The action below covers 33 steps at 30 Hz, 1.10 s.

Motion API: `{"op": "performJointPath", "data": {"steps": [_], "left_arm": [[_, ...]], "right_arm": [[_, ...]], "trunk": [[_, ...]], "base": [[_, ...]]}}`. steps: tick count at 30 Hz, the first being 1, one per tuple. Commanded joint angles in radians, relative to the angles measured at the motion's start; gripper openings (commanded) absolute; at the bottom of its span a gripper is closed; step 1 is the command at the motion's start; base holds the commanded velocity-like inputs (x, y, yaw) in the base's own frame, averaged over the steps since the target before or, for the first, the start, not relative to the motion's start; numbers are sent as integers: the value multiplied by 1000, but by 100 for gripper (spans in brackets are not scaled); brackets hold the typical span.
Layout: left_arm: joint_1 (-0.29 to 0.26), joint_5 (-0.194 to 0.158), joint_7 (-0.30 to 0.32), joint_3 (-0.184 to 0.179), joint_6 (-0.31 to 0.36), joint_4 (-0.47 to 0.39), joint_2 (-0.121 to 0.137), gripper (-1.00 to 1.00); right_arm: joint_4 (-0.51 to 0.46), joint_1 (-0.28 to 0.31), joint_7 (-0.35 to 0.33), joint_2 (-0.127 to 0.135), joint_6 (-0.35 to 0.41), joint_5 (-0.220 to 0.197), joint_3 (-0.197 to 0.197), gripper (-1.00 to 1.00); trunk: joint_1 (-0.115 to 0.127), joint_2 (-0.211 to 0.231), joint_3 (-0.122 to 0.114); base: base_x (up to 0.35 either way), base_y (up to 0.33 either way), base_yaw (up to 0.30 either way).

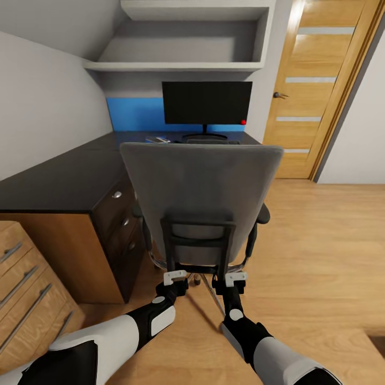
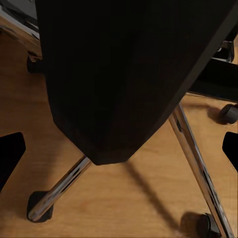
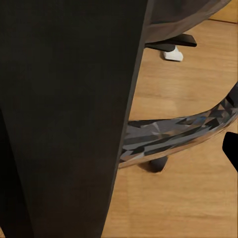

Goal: In the bedroom, organize the workspace by keeping the computer under the desk, ensuring the monitor is on the desk, placing the keyboard on the desk next to the monitor, placing the mouse on the desk next to the keyboard, moving the folder from the swivel chair onto the desk next to the mouse, stacking the notebook on top of the folder with the pen on top of the notebook, and positioning the swivel chair next to the desk.

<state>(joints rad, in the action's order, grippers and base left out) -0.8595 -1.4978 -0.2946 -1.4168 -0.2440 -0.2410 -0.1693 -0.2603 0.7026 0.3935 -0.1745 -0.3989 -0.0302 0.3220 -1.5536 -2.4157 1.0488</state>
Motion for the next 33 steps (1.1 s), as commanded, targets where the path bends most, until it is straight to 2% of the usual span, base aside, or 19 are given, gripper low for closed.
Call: {"op": "performJointPath", "data": {"steps": [1,33], "left_arm": [[-1,-10,-6,-7,-4,-1,1,100],[-1,-12,-7,-7,-4,0,2,100]], "right_arm": [[1,1,8,0,-3,-2,8,100],[1,1,10,0,-15,-2,8,100]], "trunk": [[0,0,1],[0,0,1]], "base": [[329,0,0],[329,0,0]]}}
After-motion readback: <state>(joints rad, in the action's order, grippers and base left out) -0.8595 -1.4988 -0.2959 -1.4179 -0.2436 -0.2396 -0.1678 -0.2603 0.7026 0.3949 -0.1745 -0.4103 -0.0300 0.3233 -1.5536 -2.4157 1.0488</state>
